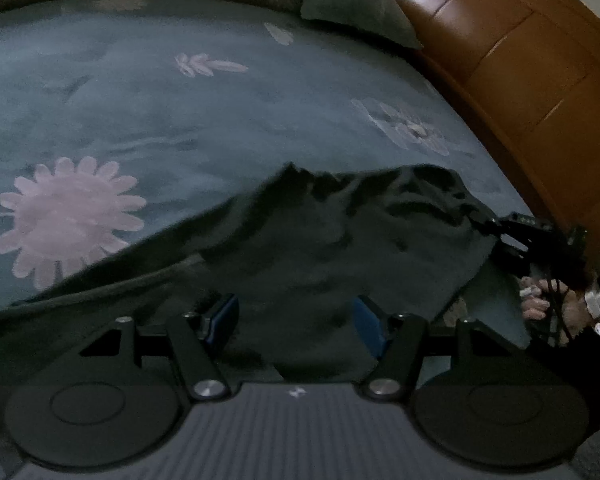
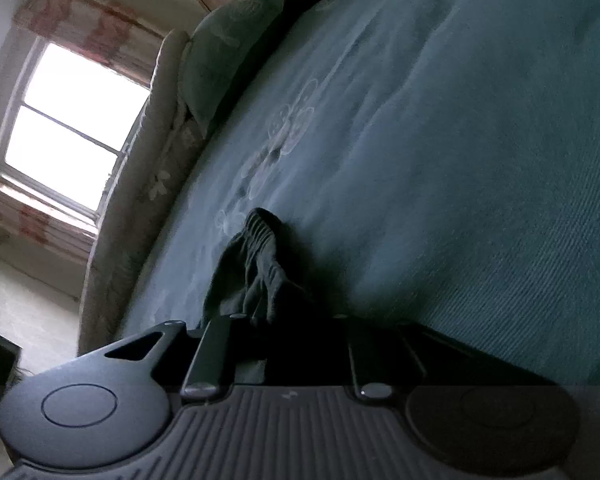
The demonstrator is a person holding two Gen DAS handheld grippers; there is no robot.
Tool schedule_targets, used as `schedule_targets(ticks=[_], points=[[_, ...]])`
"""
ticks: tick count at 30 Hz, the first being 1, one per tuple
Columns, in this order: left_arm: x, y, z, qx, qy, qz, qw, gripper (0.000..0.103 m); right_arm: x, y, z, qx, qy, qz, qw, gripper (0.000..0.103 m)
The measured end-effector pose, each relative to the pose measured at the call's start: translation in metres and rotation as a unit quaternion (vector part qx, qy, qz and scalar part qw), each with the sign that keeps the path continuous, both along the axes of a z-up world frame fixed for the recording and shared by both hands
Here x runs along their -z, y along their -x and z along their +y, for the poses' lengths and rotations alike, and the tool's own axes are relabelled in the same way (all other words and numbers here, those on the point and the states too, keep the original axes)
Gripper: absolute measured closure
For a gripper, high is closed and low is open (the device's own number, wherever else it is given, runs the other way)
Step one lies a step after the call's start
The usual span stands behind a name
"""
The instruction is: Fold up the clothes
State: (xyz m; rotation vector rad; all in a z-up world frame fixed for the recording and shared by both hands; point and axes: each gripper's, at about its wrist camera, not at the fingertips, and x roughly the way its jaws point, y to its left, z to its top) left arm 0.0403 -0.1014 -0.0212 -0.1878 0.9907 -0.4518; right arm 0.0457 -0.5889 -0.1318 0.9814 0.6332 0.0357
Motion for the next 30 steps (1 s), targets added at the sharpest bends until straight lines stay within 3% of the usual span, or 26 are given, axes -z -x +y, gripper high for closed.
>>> schedule_targets(ticks=[8,15,30], points=[[-0.012,0.004,0.025,0.01,0.005,-0.027,0.9996,0.04,-0.057,0.001,0.037,-0.036,0.082,-0.023,0.996,0.084],[-0.009,0.016,0.062,0.024,0.013,-0.034,0.9991,0.04,-0.105,0.006,0.095,-0.074,0.136,-0.052,0.987,0.083],[-0.002,0.043,0.148,0.029,0.044,-0.043,0.9977,0.04,-0.186,0.025,0.236,-0.184,0.188,-0.109,0.959,0.083]])
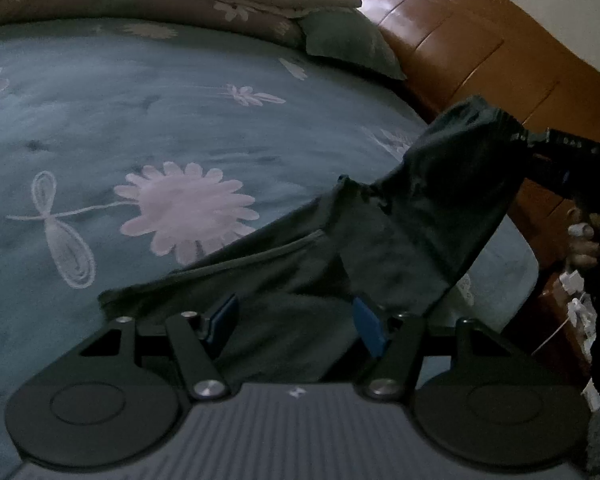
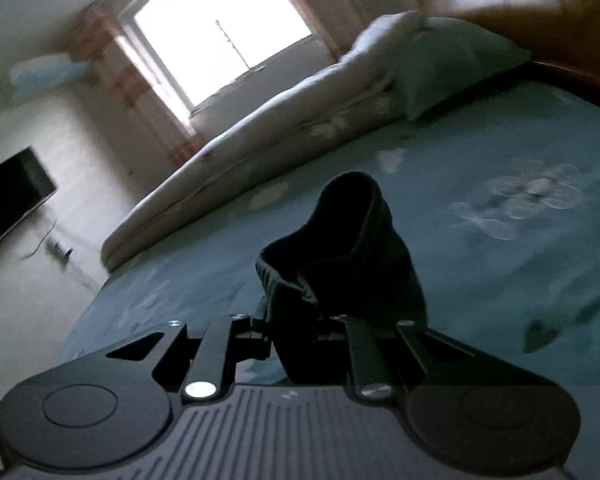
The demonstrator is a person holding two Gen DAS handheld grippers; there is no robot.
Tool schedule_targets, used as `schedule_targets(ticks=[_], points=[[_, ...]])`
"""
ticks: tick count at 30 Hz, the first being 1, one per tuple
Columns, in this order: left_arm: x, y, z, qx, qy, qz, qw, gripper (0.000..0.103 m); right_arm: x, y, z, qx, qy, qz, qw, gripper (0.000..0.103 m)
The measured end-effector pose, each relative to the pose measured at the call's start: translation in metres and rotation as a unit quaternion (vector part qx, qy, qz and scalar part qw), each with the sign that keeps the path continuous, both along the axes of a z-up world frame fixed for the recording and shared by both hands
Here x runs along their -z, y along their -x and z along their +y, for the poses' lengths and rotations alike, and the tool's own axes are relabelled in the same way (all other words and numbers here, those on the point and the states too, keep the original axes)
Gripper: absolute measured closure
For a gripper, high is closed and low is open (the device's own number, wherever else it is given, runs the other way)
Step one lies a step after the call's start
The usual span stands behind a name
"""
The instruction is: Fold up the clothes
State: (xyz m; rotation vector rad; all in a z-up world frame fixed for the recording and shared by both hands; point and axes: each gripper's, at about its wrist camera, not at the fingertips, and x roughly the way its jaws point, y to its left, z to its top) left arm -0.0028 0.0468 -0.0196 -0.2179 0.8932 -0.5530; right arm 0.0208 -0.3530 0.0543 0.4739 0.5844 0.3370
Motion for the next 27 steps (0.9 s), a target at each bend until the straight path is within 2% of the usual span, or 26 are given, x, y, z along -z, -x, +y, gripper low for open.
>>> schedule_targets(ticks=[6,18,22,27], points=[[0.003,0.01,0.017,0.001,0.006,0.001,1.0,0.04,-0.016,0.003,0.05,-0.059,0.022,-0.005,0.998,0.083],[0.01,0.024,0.041,-0.009,0.017,0.011,0.9998,0.04,-0.014,-0.001,0.135,-0.174,0.055,0.005,0.983,0.083],[0.015,0.029,0.045,-0.008,0.02,0.022,0.9995,0.04,-0.015,0.003,0.167,-0.223,0.111,-0.008,0.968,0.083],[0.021,0.035,0.053,-0.02,0.018,0.031,0.9992,0.04,-0.003,0.017,0.204,-0.288,0.183,-0.02,0.94,0.083]])
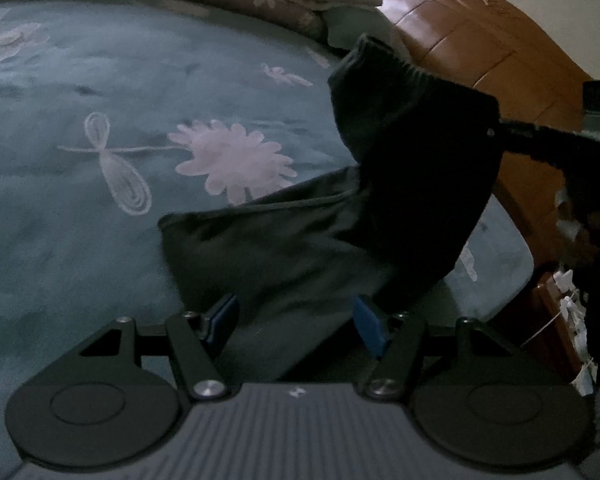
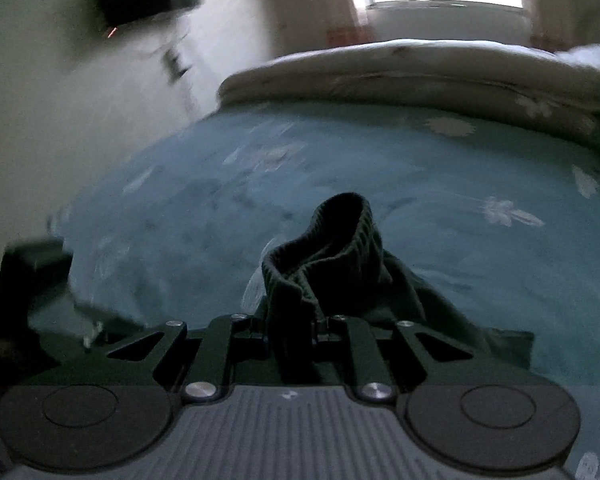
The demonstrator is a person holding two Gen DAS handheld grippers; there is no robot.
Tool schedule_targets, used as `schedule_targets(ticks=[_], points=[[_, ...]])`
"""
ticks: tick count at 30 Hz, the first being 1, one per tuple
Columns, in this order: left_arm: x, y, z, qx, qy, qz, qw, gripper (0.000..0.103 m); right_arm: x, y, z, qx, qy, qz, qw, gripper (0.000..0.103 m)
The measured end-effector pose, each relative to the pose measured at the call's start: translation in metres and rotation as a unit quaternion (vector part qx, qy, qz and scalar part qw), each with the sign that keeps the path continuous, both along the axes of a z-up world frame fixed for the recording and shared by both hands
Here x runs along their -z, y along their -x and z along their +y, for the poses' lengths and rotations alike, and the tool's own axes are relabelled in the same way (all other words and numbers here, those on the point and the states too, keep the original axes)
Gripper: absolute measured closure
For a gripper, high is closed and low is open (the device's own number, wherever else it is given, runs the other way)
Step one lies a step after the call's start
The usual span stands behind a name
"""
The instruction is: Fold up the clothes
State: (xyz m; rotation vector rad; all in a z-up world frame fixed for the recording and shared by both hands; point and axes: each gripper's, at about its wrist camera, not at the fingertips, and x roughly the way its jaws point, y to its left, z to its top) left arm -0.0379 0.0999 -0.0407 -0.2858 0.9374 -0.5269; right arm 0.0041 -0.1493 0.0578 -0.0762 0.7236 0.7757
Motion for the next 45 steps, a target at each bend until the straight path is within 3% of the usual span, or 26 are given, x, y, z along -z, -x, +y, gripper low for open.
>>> schedule_targets(ticks=[7,12,24,45], points=[[0.003,0.012,0.014,-0.024,0.006,0.007,0.9997,0.04,0.006,0.027,0.031,-0.092,0.054,-0.029,0.994,0.083],[0.007,0.016,0.019,-0.039,0.005,0.014,0.9991,0.039,0.025,0.026,0.049,-0.126,0.074,-0.015,0.989,0.083],[0.007,0.022,0.023,-0.058,-0.001,0.017,0.9982,0.04,0.063,0.01,0.069,-0.159,0.068,0.047,0.984,0.083],[0.007,0.019,0.024,-0.072,-0.005,0.024,0.9971,0.04,0.081,-0.005,0.086,-0.184,0.066,0.072,0.978,0.083]])
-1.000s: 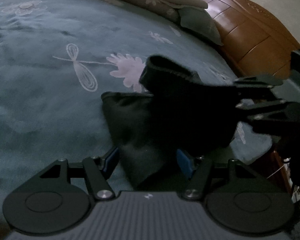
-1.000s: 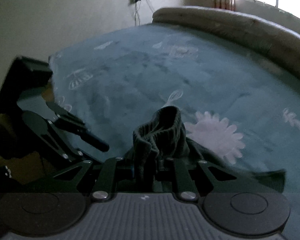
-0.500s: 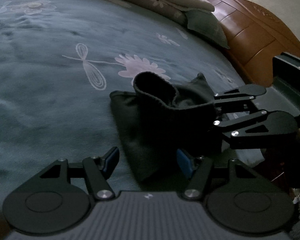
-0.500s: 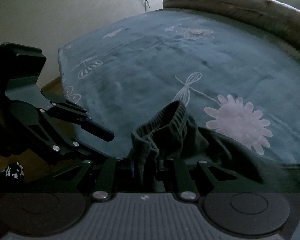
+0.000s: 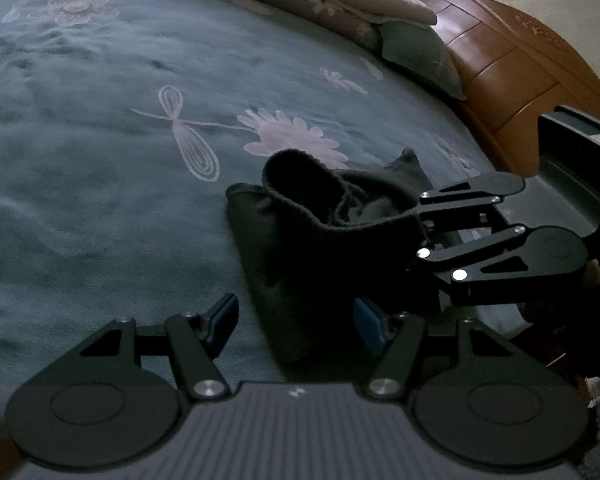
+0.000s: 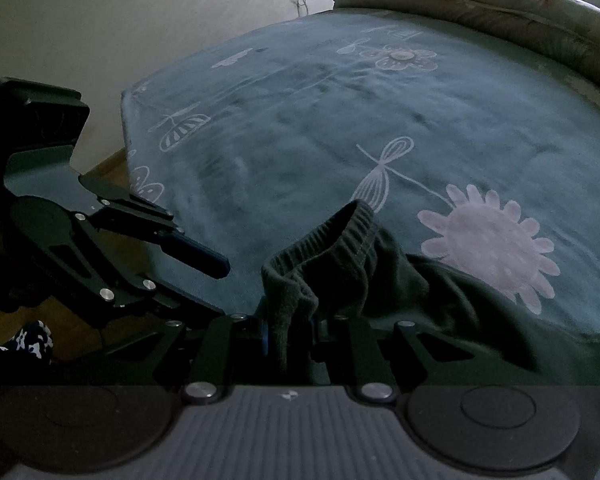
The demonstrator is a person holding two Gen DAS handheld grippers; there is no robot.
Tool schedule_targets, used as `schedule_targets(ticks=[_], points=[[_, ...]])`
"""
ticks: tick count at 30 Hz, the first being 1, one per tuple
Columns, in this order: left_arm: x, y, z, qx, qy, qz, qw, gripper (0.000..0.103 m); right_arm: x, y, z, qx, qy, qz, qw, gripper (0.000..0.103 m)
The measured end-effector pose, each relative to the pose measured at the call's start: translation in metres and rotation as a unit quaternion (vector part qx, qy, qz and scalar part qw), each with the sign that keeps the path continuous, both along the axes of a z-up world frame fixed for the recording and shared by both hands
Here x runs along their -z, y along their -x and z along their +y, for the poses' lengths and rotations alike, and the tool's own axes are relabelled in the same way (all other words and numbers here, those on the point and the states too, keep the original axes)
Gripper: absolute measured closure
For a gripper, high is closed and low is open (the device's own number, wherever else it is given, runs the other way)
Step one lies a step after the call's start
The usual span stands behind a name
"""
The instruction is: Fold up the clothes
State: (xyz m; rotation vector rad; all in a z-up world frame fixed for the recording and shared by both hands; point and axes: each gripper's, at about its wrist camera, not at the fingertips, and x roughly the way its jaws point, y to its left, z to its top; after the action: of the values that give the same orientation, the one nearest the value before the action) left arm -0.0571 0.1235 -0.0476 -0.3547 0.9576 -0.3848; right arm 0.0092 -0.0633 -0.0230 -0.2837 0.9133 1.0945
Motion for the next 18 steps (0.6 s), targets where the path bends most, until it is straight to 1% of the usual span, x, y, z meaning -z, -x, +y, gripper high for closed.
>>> schedule_targets(ticks=[4,8,11,12,14,15,18], points=[[0.001,-0.001,-0.001,0.0,-0.001,0.004,1.0,0.039,0.001,-0.003,0.001,-0.002,-0.003,0.006,1.0,0.082],[0.002,0.0,-0.001,-0.002,0.0,0.005,1.0,0.04,0.004,-0.006,0.001,-0.004,-0.011,0.024,1.0,0.075],[0.003,0.001,-0.002,-0.005,0.0,0.008,1.0,0.04,0.003,-0.007,0.003,-0.009,-0.017,0.028,0.999,0.072],[0.003,0.001,-0.002,-0.005,0.0,0.009,0.9999,0.04,0.002,-0.008,0.002,-0.008,-0.025,0.035,0.999,0.07],[0.004,0.002,-0.002,-0.006,-0.001,0.011,0.9999,0.04,-0.001,-0.011,0.0,-0.006,-0.041,0.05,0.998,0.06],[0.005,0.002,-0.002,-0.007,-0.001,0.012,0.9999,0.04,-0.004,-0.013,-0.002,-0.004,-0.053,0.056,0.997,0.058],[0.006,0.004,0.0,-0.009,-0.002,0.014,0.9999,0.04,-0.014,-0.019,-0.01,0.007,-0.073,0.053,0.996,0.058]])
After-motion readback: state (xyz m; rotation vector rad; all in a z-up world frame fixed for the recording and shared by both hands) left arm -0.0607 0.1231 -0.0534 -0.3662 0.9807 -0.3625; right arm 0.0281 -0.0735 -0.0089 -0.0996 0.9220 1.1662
